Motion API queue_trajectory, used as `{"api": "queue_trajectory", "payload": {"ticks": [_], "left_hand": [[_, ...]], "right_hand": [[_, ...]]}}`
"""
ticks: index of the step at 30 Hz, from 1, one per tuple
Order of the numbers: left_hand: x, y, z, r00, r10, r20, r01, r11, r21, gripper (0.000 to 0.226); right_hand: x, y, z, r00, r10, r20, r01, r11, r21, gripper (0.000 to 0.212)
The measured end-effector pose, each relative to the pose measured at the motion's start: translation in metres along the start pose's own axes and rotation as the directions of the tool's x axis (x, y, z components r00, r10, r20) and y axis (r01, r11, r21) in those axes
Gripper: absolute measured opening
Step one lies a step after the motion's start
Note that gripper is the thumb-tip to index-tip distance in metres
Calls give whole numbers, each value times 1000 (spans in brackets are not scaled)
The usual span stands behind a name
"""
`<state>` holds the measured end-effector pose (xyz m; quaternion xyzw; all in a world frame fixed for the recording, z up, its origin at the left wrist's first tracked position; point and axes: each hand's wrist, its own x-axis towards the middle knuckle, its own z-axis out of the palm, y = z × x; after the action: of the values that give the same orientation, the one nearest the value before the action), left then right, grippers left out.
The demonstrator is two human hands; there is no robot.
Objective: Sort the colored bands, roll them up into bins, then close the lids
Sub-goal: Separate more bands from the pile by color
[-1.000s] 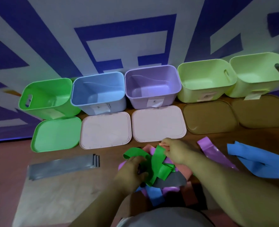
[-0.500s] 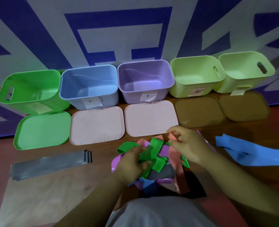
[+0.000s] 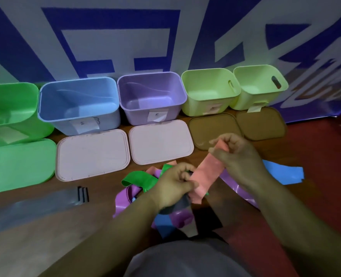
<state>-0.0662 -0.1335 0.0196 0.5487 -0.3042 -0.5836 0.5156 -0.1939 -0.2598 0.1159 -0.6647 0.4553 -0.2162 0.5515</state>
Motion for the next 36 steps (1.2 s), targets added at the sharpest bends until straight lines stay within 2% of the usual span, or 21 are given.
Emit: {"api": "queue_trajectory", "payload": {"ticks": [2, 5, 10, 15, 19, 22, 26, 28, 33, 36], "left_hand": [[-2, 1, 0, 1000, 8, -26, -8, 1000, -20, 28], [-7, 1, -3, 995, 40, -87, -41, 999, -11, 29], [-22, 16, 2, 984, 82, -155, -75, 996, 55, 20], [-45, 23, 5, 980, 59, -188, -11, 970, 243, 30], [-77, 16, 0, 957, 0, -291, 40, 990, 132, 32], [-110, 8, 0, 909, -1, -416, 52, 992, 111, 32], [-155, -6, -4, 821, -87, -564, 212, 964, 159, 27], [-175, -16, -12, 774, -87, -627, 256, 949, 183, 21], [-216, -35, -37, 676, -80, -733, 207, 975, 84, 3], [-238, -51, -63, 567, -90, -819, 274, 958, 85, 6]], "right_hand": [[0, 4, -12, 999, 45, -2, -45, 998, 36, 17], [1, 16, -31, 996, 78, 47, -79, 997, 4, 21], [11, 23, -49, 971, 61, 229, -35, 993, -116, 23], [31, 25, -50, 953, 17, 302, -18, 1000, 0, 30], [44, 28, -44, 939, -1, 344, -7, 1000, 21, 21], [46, 37, -28, 895, -16, 445, 29, 999, -24, 20], [37, 44, 5, 855, -18, 518, 66, 995, -74, 22], [35, 44, 19, 835, -26, 550, 94, 991, -95, 22], [21, 46, 60, 790, -21, 613, 203, 952, -228, 17], [2, 48, 97, 774, -1, 633, 250, 919, -304, 20]]}}
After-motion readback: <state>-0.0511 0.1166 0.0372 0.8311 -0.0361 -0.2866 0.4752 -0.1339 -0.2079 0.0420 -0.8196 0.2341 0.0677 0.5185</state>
